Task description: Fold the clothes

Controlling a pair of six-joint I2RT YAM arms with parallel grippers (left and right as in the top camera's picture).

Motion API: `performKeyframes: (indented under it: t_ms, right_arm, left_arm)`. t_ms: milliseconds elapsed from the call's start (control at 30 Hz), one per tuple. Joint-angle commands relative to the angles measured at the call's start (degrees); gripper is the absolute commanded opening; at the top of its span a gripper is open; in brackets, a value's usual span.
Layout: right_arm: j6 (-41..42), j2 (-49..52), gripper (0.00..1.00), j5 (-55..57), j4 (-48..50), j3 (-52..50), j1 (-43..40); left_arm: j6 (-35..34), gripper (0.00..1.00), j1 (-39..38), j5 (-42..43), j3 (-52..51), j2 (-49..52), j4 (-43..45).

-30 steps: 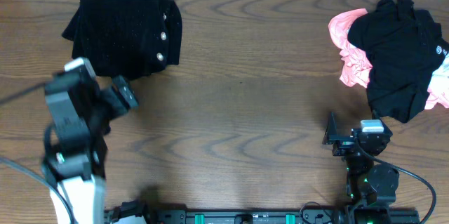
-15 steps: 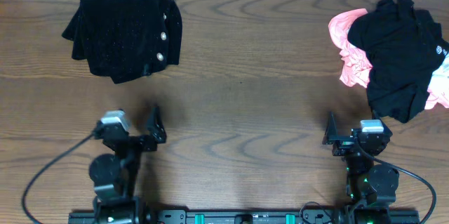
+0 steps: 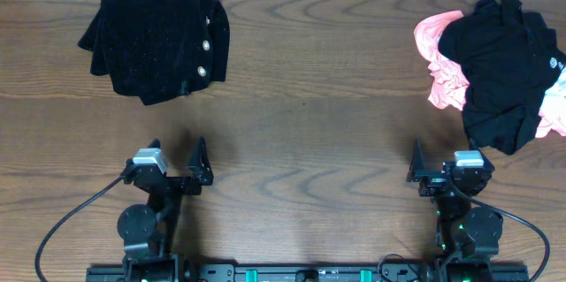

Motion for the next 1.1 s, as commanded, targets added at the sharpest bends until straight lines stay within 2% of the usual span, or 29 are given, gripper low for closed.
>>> performKeyframes:
  t_ms: [0,200,467,1067]
  right_arm:
    - [0.70,-0.39,0.99,-0.26,-0.24,-0.15,-0.59]
    - [0.70,-0.42,0.99,-0.28,-0.24,-0.15,-0.59]
    - [0.70,-0.42,0.99,-0.26,-0.24,-0.15,-0.59]
    - [0.70,-0.42,0.99,-0.28,-0.24,-0.15,-0.59]
  left_arm:
    - [0.59,0.98,-1.27,0.96,-1.25,-2.60,0.31]
    - [1.84,0.98,-3.43,0.44,-1.27,-5.01,-0.42]
    - [2.91,0.98,-4.13,0.07,-1.27,-5.97,-6.19]
    - [3.17,0.98,-4.11,0.11,-1.27,-5.88,-6.34]
